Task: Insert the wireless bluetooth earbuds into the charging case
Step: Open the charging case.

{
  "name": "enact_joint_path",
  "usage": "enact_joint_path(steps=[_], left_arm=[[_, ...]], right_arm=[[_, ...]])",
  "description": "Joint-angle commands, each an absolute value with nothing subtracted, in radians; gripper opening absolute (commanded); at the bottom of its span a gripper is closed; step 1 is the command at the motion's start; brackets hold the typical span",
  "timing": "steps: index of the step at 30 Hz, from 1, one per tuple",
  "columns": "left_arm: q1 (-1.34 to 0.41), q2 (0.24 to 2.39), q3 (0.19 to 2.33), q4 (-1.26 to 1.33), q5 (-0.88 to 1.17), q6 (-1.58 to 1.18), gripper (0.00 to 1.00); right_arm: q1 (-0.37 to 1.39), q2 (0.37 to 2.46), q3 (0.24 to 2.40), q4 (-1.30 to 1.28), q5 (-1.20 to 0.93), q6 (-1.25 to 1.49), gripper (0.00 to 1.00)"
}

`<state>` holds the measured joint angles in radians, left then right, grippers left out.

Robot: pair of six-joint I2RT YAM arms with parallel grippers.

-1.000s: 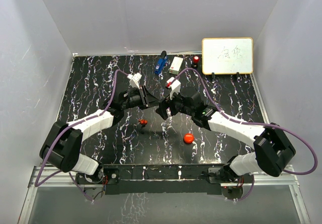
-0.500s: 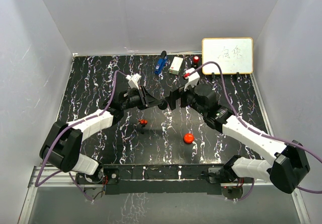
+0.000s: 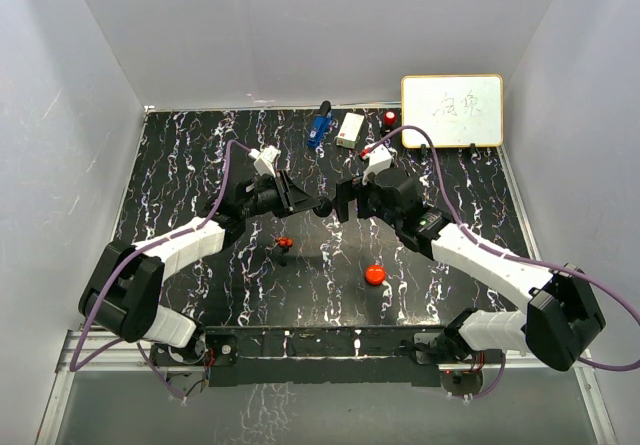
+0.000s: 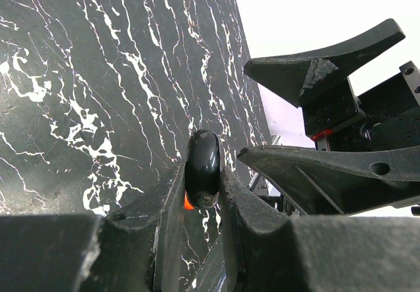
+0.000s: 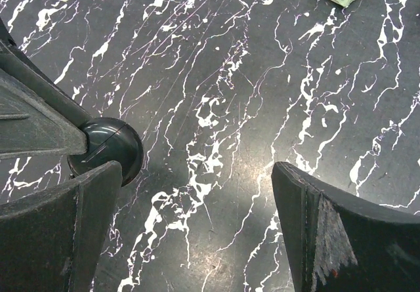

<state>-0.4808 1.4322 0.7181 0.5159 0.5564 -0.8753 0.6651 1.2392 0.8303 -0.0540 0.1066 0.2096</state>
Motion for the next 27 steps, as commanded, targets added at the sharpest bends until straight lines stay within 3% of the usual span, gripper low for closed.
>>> enact_joint_path(steps=[1, 27], left_arm=[[-0.477, 1.405, 0.746, 0.538, 0.563, -0.886, 0.0], [-0.457, 1.391, 0.732, 0.556, 0.564, -0.923, 0.0]], right_arm=[[0.664, 1.246, 0.847, 0.0, 0.086, 0.224, 0.97], [0.666, 1.333, 0.822, 0.079, 0.061, 0.269, 0.97]])
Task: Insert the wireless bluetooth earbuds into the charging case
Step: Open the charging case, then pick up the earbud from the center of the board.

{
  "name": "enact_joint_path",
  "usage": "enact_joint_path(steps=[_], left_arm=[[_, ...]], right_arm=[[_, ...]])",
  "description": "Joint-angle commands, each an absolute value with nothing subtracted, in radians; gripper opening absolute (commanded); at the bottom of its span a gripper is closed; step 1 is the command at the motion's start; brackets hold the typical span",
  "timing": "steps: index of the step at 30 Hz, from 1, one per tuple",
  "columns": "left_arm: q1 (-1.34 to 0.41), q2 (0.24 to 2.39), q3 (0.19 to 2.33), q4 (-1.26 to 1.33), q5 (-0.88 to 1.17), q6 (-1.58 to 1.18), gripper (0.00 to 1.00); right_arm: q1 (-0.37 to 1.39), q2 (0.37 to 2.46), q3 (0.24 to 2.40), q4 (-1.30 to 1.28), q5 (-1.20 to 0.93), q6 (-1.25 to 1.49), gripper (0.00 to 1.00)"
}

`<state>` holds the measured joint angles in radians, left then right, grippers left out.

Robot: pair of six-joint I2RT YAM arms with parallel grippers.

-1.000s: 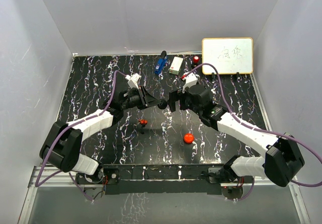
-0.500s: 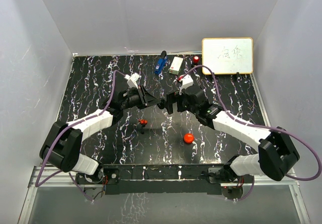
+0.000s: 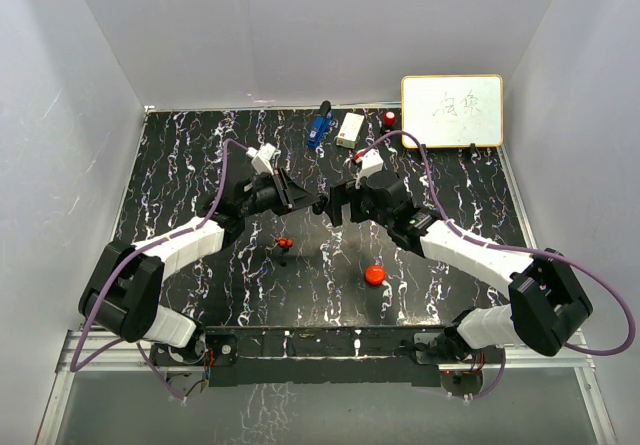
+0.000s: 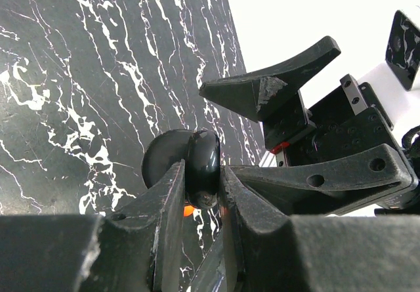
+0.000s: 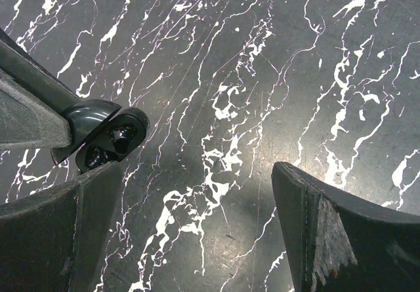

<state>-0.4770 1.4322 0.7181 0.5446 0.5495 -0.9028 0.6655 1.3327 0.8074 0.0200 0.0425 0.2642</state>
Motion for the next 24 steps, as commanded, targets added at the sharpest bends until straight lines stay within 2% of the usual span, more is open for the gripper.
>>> enact_joint_path(steps=[1, 7, 11, 17, 24], left_arm=[[-0.441, 1.378, 0.733, 0.54, 0.558, -0.923, 0.0], [-0.247, 1.307, 0.702, 0.474, 0.556, -0.971, 0.0], [-0.138, 1.312, 0.62, 0.602, 0.626, -1.079, 0.0], [-0.082, 1.357, 0.529, 0.814, 0.703, -1.214, 0.0], [-0.032, 1.335, 0.515, 0.815, 0.736, -1.221, 0.0]], right_arm=[[0.665, 1.325, 0.818, 0.078, 0.067, 0.271, 0.97], [0.667, 1.295, 0.784, 0.072, 0.027, 0.281, 0.94], [0.693, 1.369, 0.805, 0.054, -0.068, 0.282, 0.88], [0.831, 1.512, 0.875, 0.03, -0.059, 0.268, 0.85], [0.96, 1.599, 0.915, 0.029, -0.001, 0.246, 0.79]])
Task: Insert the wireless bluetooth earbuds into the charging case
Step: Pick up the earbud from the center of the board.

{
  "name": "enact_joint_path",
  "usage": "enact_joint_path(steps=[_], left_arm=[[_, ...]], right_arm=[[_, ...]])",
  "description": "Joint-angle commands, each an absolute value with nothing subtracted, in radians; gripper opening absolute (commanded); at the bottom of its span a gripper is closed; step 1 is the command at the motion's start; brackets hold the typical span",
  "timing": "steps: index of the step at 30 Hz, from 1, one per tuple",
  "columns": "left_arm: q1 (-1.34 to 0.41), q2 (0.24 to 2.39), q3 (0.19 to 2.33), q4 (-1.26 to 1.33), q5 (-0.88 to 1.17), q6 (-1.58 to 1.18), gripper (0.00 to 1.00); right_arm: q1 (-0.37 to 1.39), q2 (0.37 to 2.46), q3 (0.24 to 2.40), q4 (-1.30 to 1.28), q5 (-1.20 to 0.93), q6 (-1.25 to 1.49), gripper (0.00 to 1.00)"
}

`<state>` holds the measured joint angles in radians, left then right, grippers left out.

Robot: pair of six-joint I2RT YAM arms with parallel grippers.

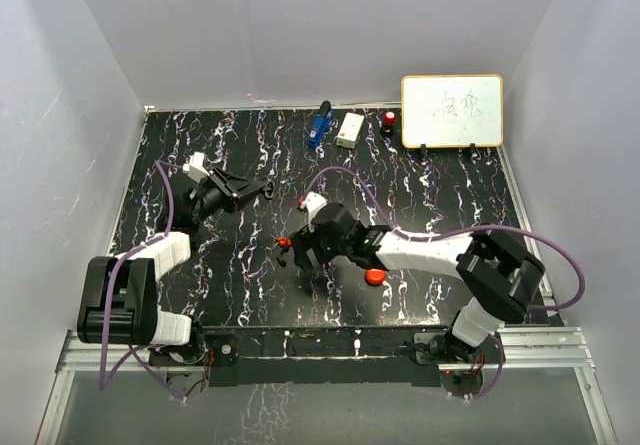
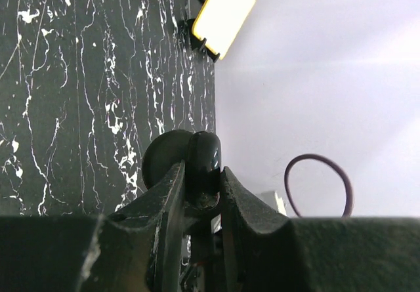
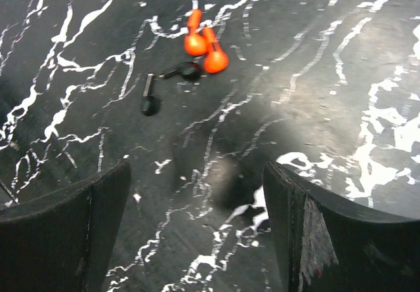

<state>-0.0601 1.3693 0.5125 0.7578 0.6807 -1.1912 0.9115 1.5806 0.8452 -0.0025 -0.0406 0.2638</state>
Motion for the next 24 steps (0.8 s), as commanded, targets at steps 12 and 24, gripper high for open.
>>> enact_joint_path(steps=[12, 24], left_arm=[[0.044, 1.328, 0.459, 0.879, 0.775, -1.279, 0.0], [0.094, 1.325, 0.443, 0.889, 0.802, -1.286, 0.0]], right_arm=[[1.045, 1.725, 0.977, 0.083, 0.051, 0.201, 0.59], [1.085, 1.831, 1.047, 0.087, 0.072, 0.188, 0.49]])
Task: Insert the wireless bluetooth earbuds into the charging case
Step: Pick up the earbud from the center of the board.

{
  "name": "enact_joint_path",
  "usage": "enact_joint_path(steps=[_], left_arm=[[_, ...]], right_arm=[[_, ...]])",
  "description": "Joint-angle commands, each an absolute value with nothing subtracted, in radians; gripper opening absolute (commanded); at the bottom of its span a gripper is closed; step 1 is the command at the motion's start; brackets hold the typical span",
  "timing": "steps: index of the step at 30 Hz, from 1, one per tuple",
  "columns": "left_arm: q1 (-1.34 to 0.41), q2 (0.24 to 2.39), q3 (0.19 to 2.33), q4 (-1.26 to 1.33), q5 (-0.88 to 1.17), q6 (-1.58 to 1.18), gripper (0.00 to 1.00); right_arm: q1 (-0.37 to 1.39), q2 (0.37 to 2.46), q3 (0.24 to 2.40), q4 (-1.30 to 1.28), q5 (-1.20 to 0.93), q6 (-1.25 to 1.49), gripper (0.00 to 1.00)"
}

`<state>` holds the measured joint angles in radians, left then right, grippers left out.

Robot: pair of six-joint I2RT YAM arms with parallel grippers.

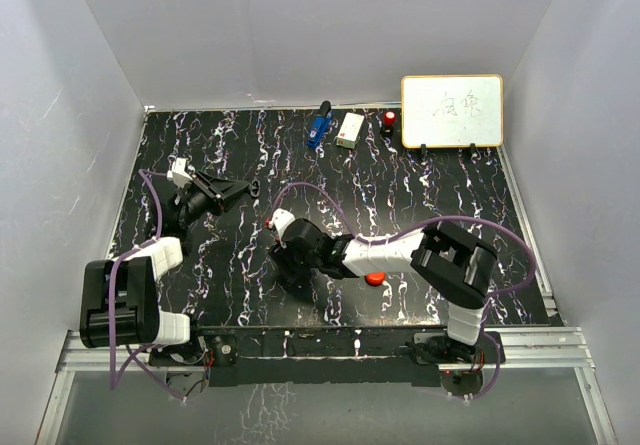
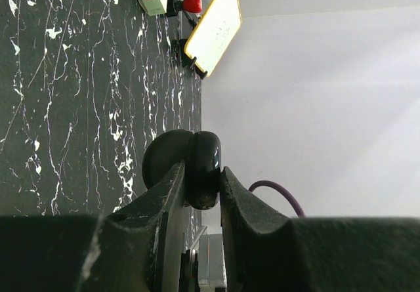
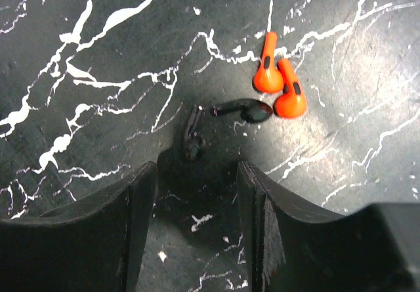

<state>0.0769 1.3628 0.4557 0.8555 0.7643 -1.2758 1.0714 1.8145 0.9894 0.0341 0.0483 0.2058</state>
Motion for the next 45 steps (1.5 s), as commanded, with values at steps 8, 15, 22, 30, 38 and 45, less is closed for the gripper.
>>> enact_joint_path(steps=[8, 15, 22, 30, 38, 45], left_arm=[[0.111, 1.327, 0.437, 0.897, 0.813, -1.291, 0.0], [0.119, 1.329, 0.433, 0.906, 0.819, -1.293, 0.0], [0.121, 1.331, 0.427, 0.911, 0.822, -1.295, 0.0], [0.123, 1.338, 0.421, 0.919, 0.826, -1.295, 0.0], [0.123, 1.34, 0.416, 0.924, 0.836, -1.29, 0.0], [0.123, 1.339, 0.434, 0.903, 0.861, -1.263, 0.0]], right_arm=[[1.092, 1.861, 1.064, 0.077, 0.085, 0.184, 0.37], [1.099, 1.863, 1.065, 0.065, 0.103, 0.179, 0.29], [1.103, 1.87, 1.066, 0.064, 0.115, 0.182, 0.23], [1.103, 1.86, 1.067, 0.067, 0.13, 0.184, 0.15], [1.103, 1.796, 1.05, 0.067, 0.16, 0.185, 0.14], [1.091, 1.71, 1.063, 0.031, 0.174, 0.196, 0.14]])
